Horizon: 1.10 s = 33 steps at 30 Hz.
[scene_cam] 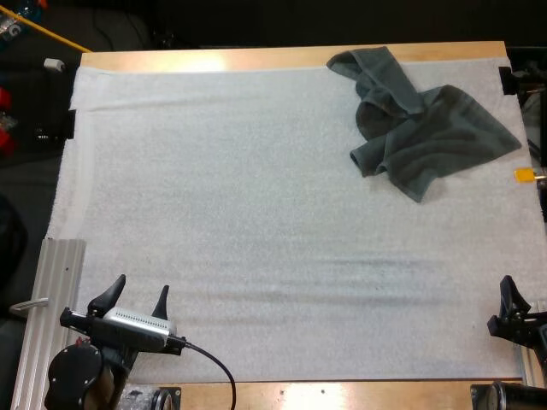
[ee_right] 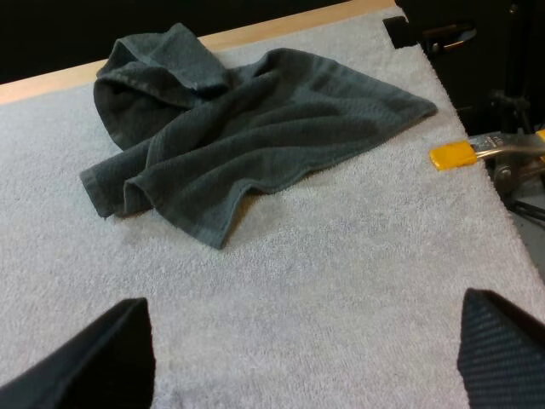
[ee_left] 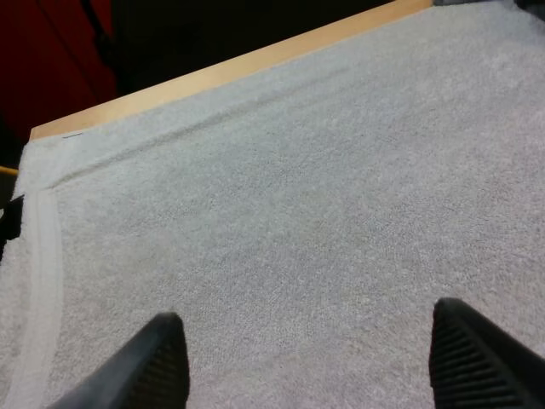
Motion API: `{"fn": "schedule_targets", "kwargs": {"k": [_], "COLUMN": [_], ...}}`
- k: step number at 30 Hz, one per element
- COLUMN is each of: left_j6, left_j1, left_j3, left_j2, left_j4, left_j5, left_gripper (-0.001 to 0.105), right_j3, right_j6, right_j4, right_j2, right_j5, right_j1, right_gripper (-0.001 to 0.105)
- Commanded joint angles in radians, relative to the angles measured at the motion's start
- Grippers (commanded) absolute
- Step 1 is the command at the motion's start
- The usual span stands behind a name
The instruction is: Pick towel from pile, fold and stack
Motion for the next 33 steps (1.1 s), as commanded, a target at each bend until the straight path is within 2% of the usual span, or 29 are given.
{"fn": "schedule_targets", "kwargs": {"k": [1,8,13,15,19,33], "left_j6": [-0.016,-0.053,-0.053,-0.053,-0.053,-0.071], "left_j1": [-0.005,-0.005,-0.012,-0.037,-0.100,-0.316], "left_j3": [0.000,-0.022,-0.088,-0.124,-0.181,-0.408], "left_j2": [-0.136,-0.100,-0.048,-0.016,0.044,0.275], "left_j4": [-0.014,-0.014,-0.014,-0.014,-0.014,-0.014], "left_j5": [-0.001,-0.001,0.003,0.029,0.050,0.163], "left_gripper": [0.059,0.059,0.065,0.069,0.069,0.069], "right_j3": [-0.003,-0.041,-0.124,-0.171,-0.248,-0.548], "right_j6": [0.002,0.042,0.042,0.046,0.055,0.089], "right_j4": [-0.010,0.031,0.039,0.049,0.068,0.160], "right_j2": [-0.037,-0.022,0.022,0.052,0.110,0.312], "right_j5": [0.004,-0.004,-0.023,-0.056,-0.095,-0.407], "right_j1": [0.001,0.001,0.001,0.001,0.001,0.001], "right_gripper": [0.071,0.071,0.071,0.071,0.071,0.071]}}
